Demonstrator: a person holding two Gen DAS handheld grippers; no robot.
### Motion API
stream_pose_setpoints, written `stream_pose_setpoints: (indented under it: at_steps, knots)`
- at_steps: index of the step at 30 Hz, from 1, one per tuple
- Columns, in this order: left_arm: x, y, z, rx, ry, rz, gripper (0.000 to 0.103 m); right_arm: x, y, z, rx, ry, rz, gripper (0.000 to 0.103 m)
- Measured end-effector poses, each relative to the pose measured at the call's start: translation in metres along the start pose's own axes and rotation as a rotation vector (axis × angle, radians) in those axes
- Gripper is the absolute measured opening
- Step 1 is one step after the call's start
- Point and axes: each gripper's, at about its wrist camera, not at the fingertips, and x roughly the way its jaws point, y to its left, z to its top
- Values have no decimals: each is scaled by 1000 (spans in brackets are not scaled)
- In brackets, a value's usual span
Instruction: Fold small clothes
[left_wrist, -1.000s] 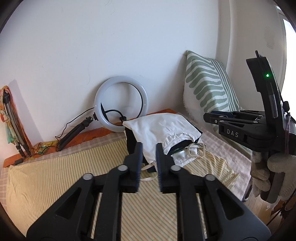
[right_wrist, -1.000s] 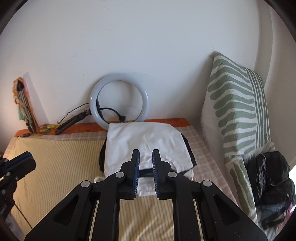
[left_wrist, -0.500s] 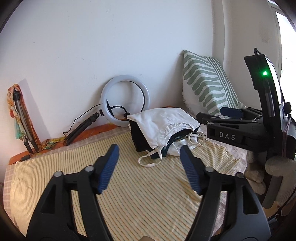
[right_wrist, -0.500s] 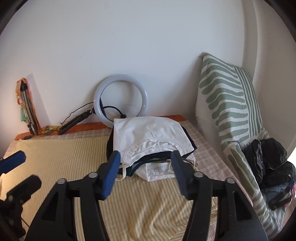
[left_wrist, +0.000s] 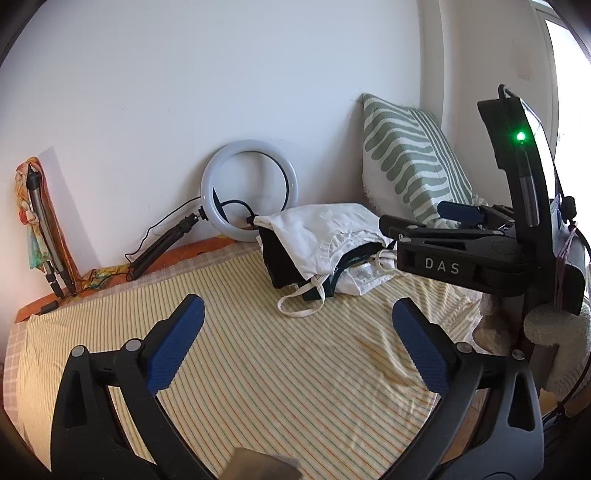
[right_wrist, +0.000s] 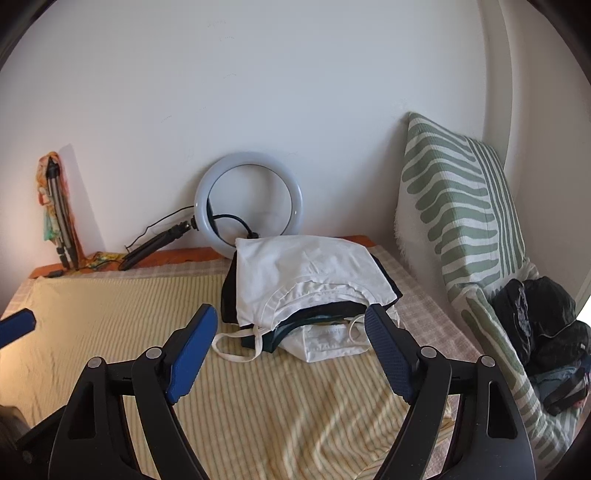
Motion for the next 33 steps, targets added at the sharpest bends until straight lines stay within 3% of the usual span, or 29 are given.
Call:
stream_pose_setpoints:
  at_steps: [7, 13, 33]
  knots:
    - [2, 0, -6, 5, 4, 32, 103, 5, -5, -5, 48, 12, 25, 82]
    - [2, 2, -8, 9, 11, 49, 103, 10, 4, -12, 17, 33, 26, 83]
    - [-1, 2, -7, 6, 12, 46, 103, 13, 10, -13, 17, 38, 34, 83]
